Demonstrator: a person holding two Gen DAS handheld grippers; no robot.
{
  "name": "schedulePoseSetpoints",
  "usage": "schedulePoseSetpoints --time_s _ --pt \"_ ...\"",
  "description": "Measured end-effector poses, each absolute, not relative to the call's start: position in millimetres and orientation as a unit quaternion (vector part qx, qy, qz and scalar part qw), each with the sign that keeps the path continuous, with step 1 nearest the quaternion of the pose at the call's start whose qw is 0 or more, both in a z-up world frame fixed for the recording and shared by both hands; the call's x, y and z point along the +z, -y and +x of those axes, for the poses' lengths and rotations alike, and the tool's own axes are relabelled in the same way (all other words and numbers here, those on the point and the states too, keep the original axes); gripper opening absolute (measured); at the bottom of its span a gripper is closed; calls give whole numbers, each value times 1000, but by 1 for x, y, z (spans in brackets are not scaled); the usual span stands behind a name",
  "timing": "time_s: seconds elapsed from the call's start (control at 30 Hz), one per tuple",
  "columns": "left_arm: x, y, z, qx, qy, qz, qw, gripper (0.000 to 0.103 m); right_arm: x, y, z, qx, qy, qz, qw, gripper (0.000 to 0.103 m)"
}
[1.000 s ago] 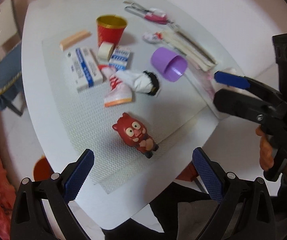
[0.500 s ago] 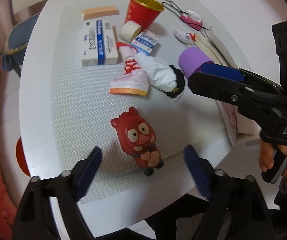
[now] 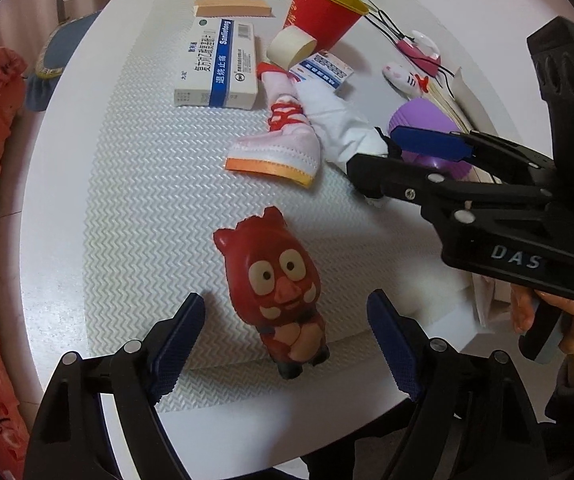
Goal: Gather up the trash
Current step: 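Grasp the white sock bundle with the right tool while the left tool grasps the red bear figurine, then carry the sock and bear with both tools down to the orange bin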
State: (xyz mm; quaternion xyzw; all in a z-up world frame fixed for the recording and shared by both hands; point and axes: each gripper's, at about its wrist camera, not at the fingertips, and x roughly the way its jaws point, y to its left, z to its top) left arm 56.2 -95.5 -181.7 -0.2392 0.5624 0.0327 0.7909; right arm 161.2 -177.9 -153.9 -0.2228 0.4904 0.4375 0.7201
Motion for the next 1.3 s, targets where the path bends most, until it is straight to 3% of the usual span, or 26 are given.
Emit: schedulePoseSetpoints --time_s 0.2,0.4,0.43,0.53,0.57,0.9,1.3 --pt "-184 104 61 49 -558 -229 796 82 -163 180 169 437 -482 -237 721 57" --pt "-187 115 64 46 -556 -209 803 74 -166 183 174 434 -472 -238 729 45" --pt "-187 115 65 49 -556 -208 803 71 -166 183 173 434 -471 -238 730 44" --pt "-186 110 66 60 -555 -194 807 46 -166 184 171 435 -462 -241 734 42" --pt "-187 107 65 58 -555 -195 807 44 -166 184 170 435 -461 -242 735 41" --pt "-177 105 56 34 -549 -190 813 41 -146 202 162 440 -455 -202 747 37" --pt "-111 85 29 -1 -517 -150 842 41 -71 218 120 460 -444 -98 762 36"
